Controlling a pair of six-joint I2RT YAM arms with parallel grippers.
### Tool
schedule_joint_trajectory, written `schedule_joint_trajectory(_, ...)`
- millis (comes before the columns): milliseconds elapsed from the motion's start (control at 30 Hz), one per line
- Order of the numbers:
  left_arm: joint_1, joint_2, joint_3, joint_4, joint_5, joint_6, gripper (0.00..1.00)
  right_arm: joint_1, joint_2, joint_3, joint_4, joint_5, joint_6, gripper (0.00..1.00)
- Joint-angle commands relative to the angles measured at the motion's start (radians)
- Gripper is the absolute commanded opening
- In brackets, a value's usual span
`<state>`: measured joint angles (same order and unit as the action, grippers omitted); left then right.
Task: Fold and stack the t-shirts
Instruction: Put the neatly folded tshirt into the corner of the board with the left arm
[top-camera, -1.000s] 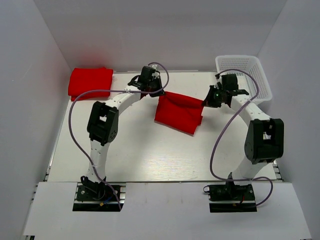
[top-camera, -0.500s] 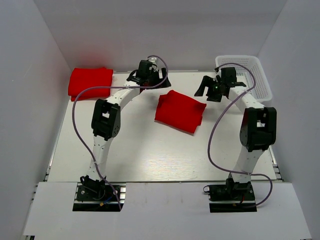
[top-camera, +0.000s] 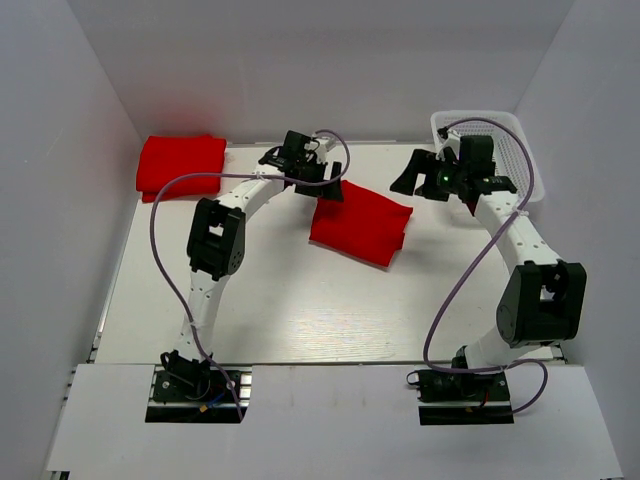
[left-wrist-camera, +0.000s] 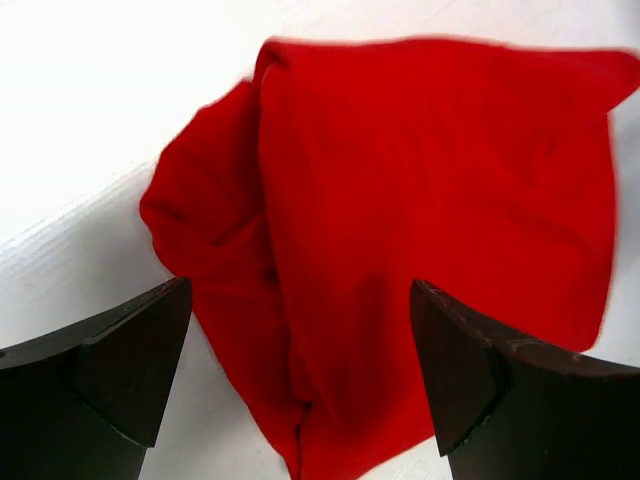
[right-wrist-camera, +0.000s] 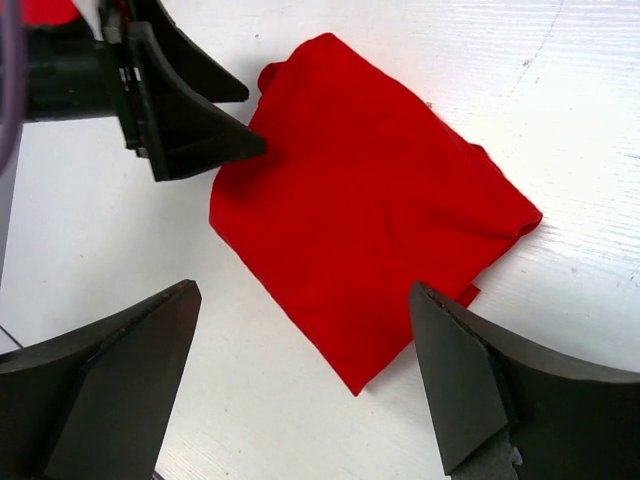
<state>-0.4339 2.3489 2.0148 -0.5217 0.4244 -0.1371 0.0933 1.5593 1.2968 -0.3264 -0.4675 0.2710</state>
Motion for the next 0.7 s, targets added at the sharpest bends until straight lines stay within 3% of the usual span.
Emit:
schedule_joint_trajectory(0, -0.003, 0.038, 0.050, -0.102, -0.027, 0.051, 1.00, -0.003, -0.027, -0.011, 0.000, 0.012, -0.033, 0.90)
schedule_joint_trajectory(167, -0.012, 0.076, 0.050, -0.135, -0.049, 0.083, 1.00, -0.006, -0.036, -0.030, -0.025, 0.053, -0.050, 0.90)
schedule_joint_trajectory(433, -0.022, 0.099, -0.046, -0.072, 0.123, 0.083, 1.00, -0.003, -0.053, -0.077, -0.042, 0.063, -0.056, 0.90)
schedule_joint_trajectory(567, -0.031, 0.090, -0.106, -0.028, 0.140, 0.083, 0.82, -0.006, -0.097, -0.125, -0.039, 0.082, -0.064, 0.90)
schedule_joint_trajectory(600, -0.041, 0.090, -0.116, -0.017, 0.140, 0.083, 0.67, -0.006, -0.120, -0.142, -0.039, 0.093, -0.067, 0.90)
schedule_joint_trajectory(667, -0.052, 0.079, -0.133, -0.017, 0.076, 0.083, 0.51, -0.007, -0.152, -0.166, -0.034, 0.115, -0.079, 0.90)
